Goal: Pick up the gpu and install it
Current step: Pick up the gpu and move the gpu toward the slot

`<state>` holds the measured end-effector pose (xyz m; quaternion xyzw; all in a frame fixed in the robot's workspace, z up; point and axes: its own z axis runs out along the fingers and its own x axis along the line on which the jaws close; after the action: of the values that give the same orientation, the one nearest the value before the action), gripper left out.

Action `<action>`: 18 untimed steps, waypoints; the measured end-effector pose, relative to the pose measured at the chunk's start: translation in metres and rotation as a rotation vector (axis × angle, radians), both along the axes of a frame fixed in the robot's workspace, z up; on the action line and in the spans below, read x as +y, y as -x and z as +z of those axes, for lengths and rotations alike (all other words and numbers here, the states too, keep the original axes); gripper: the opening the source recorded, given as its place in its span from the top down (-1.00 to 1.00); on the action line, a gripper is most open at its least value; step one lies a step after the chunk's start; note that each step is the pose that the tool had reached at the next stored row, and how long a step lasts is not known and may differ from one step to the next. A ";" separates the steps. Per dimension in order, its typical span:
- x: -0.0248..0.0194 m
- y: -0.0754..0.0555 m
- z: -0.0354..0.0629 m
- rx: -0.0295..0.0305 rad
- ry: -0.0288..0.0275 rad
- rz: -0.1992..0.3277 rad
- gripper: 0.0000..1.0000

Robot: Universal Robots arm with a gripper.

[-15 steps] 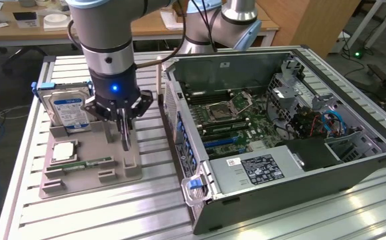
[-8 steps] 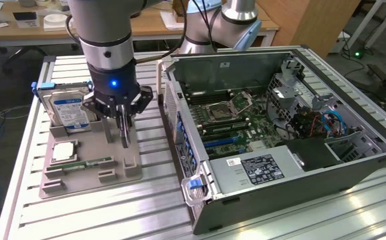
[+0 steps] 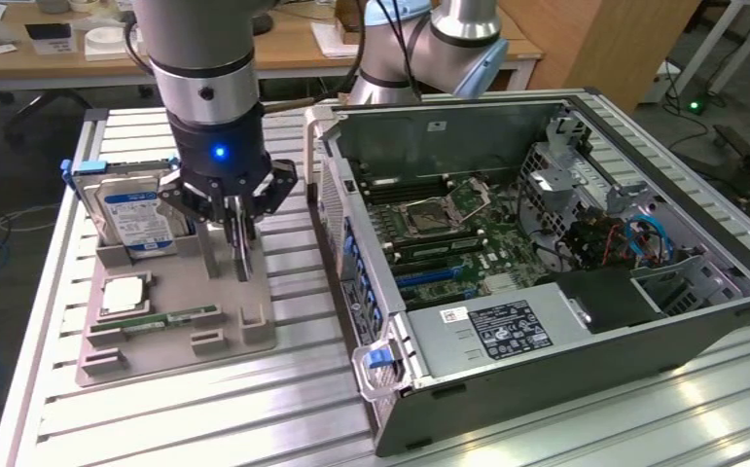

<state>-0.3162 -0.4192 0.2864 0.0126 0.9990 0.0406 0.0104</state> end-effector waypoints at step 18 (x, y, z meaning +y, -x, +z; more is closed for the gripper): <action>0.0000 0.000 0.0208 -0.0001 -0.0107 0.000 0.44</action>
<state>-0.3161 -0.4192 0.3072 0.0126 0.9988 0.0460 0.0104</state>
